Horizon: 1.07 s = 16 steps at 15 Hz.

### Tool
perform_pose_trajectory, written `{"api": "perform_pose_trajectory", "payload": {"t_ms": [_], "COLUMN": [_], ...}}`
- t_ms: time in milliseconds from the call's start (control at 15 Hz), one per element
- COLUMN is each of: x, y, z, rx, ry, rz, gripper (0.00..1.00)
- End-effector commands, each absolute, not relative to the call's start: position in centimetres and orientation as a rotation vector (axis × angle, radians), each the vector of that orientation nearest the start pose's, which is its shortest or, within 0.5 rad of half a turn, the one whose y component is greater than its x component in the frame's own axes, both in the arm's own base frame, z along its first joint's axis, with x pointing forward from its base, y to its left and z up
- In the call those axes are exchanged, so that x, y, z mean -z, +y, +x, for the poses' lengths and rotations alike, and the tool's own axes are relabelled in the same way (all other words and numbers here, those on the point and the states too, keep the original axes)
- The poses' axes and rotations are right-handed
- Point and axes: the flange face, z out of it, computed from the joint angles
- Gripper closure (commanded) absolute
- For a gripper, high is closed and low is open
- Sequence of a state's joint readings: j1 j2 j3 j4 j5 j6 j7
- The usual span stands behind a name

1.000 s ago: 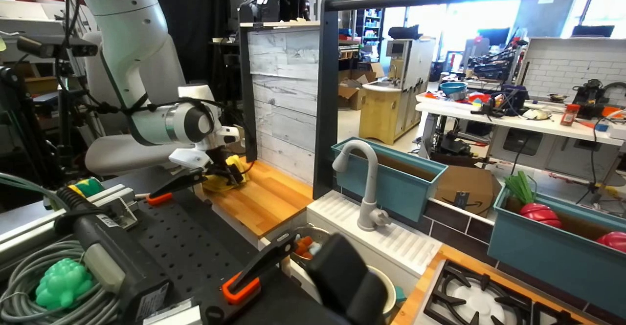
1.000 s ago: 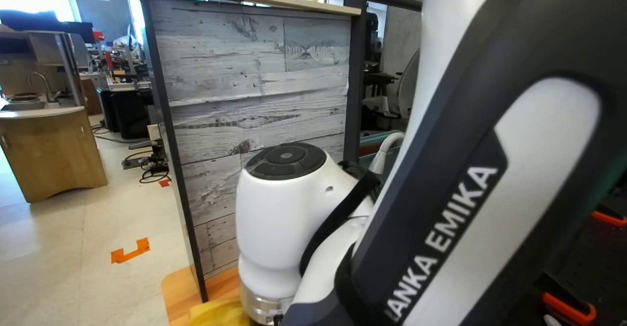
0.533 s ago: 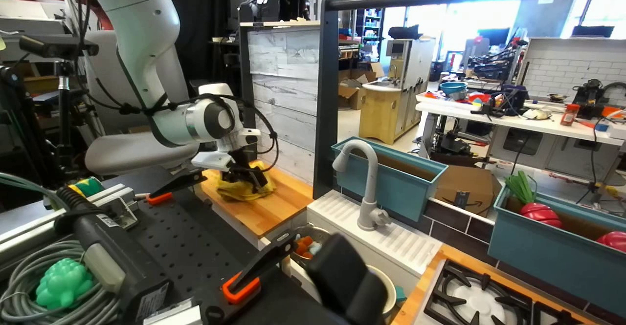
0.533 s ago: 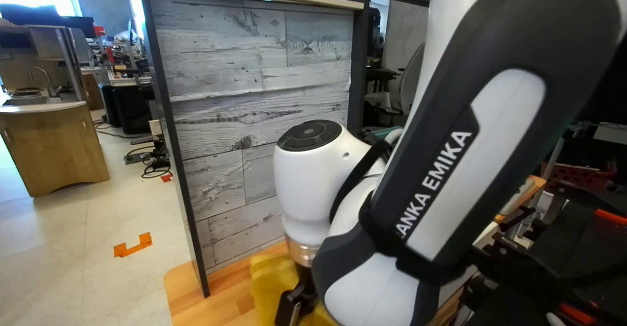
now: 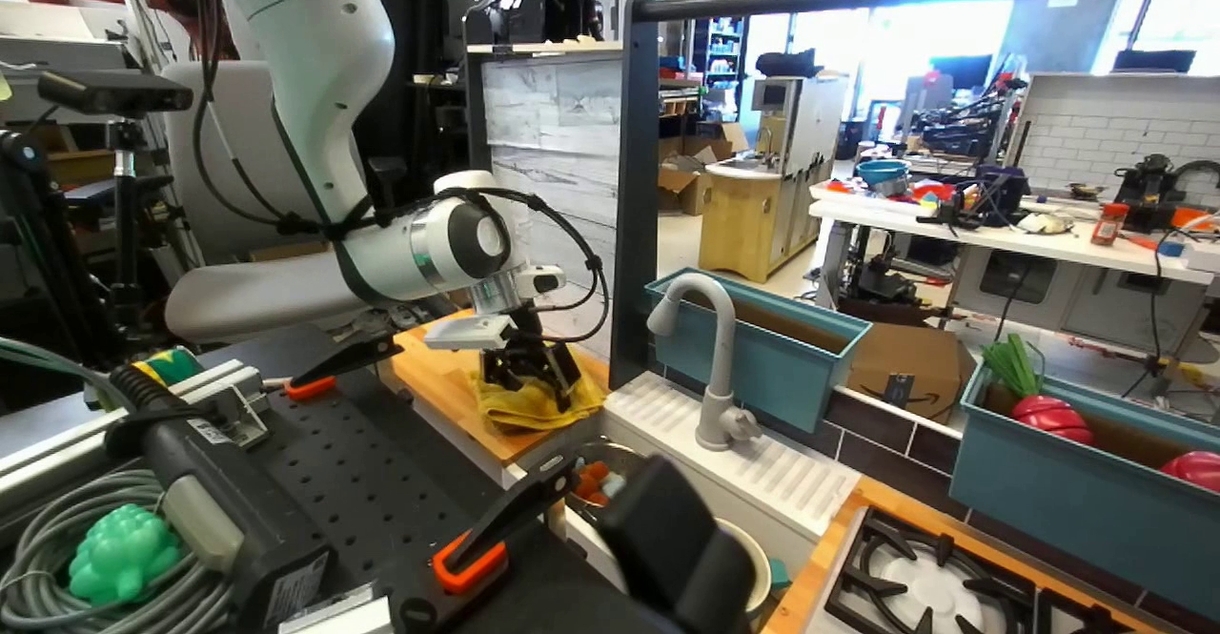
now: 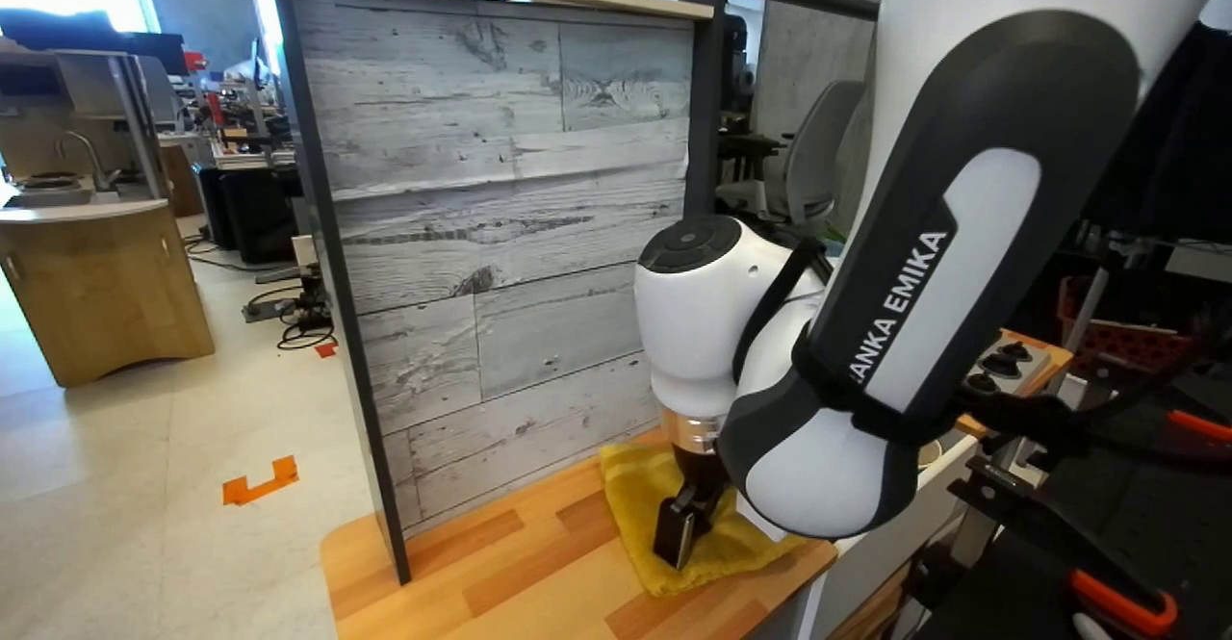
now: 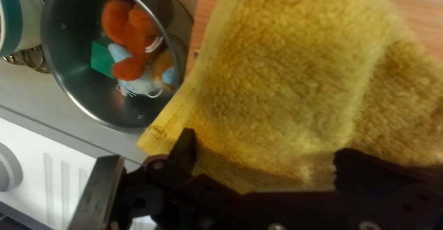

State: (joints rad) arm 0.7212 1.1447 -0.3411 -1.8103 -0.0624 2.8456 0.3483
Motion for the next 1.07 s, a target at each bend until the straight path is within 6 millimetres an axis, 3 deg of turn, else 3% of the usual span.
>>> {"api": "perform_pose_trajectory", "payload": {"t_ms": [0,133,333,600,867,933,1000], "x": [6.9,4.3,-1.4,-9.0,-17.7,-13.6,-15.5], "y": [26.9,29.7,32.0,33.1,32.9,34.3,34.1], "z": [49.2,48.2,46.7,45.5,44.5,46.0,45.7], "rx": [0.048,0.067,0.096,0.284,0.451,0.409,0.426], "ry": [-0.744,-0.875,-0.964,-1.014,-0.945,-0.955,-0.947], "rz": [-3.301,-3.230,-3.157,-3.032,-2.885,-2.950,-2.924], "gripper": [0.00,0.00,0.00,0.00,0.00,0.00,0.00]}}
